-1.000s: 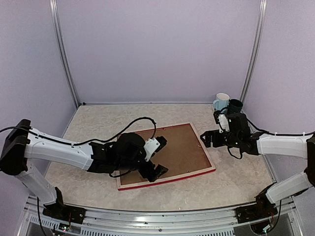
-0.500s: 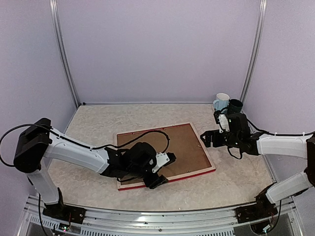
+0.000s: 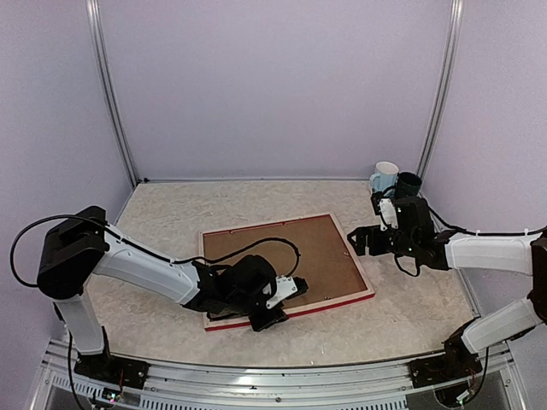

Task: Put the photo into the frame
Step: Pick up the photo frame from the center of the board.

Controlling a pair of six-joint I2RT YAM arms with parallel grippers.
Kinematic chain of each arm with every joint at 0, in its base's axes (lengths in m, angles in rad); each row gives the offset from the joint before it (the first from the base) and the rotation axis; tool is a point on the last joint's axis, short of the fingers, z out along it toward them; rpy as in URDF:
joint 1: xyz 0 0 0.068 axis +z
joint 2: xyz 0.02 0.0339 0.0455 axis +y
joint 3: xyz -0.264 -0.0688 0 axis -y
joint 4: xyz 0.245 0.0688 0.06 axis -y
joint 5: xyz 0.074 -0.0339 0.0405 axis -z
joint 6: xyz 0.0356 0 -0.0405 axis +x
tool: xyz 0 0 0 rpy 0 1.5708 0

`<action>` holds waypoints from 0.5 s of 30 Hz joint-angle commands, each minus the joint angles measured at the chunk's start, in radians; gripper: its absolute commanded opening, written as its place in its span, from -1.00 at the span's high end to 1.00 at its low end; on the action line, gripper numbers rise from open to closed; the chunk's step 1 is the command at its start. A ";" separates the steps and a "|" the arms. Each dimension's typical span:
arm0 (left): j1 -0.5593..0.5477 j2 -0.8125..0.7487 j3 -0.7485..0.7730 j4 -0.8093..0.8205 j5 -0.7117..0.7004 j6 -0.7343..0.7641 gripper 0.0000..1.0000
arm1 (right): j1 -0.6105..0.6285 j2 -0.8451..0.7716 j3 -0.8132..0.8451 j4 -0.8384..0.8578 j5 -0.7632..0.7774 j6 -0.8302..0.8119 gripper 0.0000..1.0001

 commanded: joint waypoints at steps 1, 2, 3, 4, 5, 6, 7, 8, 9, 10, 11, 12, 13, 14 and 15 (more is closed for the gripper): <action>-0.006 0.019 0.018 0.006 0.041 0.016 0.35 | 0.002 0.010 -0.015 0.028 -0.021 0.008 -0.98; -0.005 0.019 0.017 0.006 0.042 0.016 0.40 | 0.002 0.007 -0.017 0.031 -0.026 0.008 -0.98; -0.004 0.018 0.016 0.007 0.044 0.017 0.44 | 0.002 0.002 -0.020 0.035 -0.029 0.006 -0.98; -0.004 0.019 0.015 0.006 0.046 0.017 0.49 | 0.003 -0.004 -0.023 0.040 -0.035 0.005 -0.98; -0.003 0.020 0.016 0.006 0.051 0.018 0.54 | 0.003 -0.012 -0.027 0.046 -0.039 0.001 -0.98; -0.003 0.021 0.017 0.006 0.056 0.019 0.60 | 0.003 -0.022 -0.032 0.053 -0.046 -0.002 -0.99; -0.003 0.022 0.017 0.006 0.061 0.020 0.65 | 0.003 -0.034 -0.037 0.058 -0.053 -0.008 -0.99; -0.003 0.021 0.022 0.003 0.068 0.020 0.71 | 0.003 -0.049 -0.039 0.059 -0.066 -0.015 -0.98; -0.004 0.021 0.027 -0.002 0.075 0.022 0.76 | 0.003 -0.064 -0.038 0.057 -0.080 -0.022 -0.99; -0.003 0.020 0.034 -0.009 0.081 0.025 0.82 | 0.004 -0.082 -0.035 0.047 -0.093 -0.031 -0.99; -0.003 0.017 0.040 -0.019 0.083 0.028 0.88 | 0.006 -0.099 -0.028 0.030 -0.100 -0.038 -0.98; -0.003 0.012 0.046 -0.027 0.083 0.032 0.95 | 0.010 -0.117 -0.017 0.010 -0.104 -0.046 -0.98; -0.003 0.007 0.053 -0.037 0.086 0.035 1.00 | 0.012 -0.136 -0.006 -0.013 -0.106 -0.058 -0.98; -0.003 0.000 0.057 -0.042 0.089 0.036 1.00 | 0.016 -0.152 0.011 -0.038 -0.107 -0.070 -0.98; -0.003 -0.015 0.059 -0.043 0.094 0.037 1.00 | 0.021 -0.168 0.025 -0.065 -0.107 -0.082 -0.98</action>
